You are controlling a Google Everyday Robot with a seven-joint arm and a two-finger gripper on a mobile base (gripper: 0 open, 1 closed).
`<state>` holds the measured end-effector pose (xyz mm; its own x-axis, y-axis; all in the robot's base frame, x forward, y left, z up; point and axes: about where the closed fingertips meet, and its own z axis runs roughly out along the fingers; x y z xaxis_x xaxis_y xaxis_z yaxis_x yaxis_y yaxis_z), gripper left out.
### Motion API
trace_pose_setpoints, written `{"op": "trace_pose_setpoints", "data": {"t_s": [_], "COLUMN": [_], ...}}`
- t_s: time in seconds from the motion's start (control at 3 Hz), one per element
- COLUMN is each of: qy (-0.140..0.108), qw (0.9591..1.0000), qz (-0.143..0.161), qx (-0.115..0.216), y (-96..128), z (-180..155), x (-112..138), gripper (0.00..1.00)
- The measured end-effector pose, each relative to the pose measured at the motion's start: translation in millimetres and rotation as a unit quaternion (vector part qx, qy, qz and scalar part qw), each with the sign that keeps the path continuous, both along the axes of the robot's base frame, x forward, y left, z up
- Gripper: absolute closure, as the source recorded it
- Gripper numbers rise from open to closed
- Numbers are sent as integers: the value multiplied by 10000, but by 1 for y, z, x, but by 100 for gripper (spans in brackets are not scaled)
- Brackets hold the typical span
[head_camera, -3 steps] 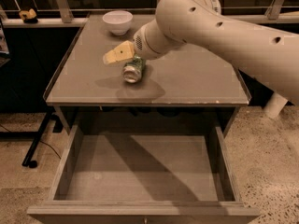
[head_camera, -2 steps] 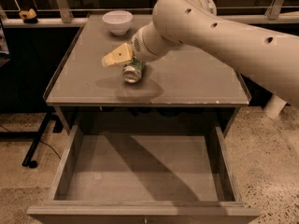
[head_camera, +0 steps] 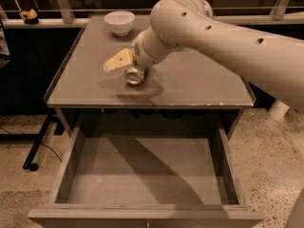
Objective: Place green can into top drawer
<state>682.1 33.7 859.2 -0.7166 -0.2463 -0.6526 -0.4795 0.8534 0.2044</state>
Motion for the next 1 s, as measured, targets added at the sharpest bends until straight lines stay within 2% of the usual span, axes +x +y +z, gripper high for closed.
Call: {"op": "trace_pose_setpoints", "data": {"t_s": [0.33, 0.67, 1.0], "qy": [83, 83, 83], "qw": [9999, 9999, 9999], "qz": [-43, -43, -43], "qx": [-41, -41, -41], "y": [0, 0, 0], "z": [-8, -8, -8], "x": [3, 3, 3], "gripper": [0, 19, 42]}}
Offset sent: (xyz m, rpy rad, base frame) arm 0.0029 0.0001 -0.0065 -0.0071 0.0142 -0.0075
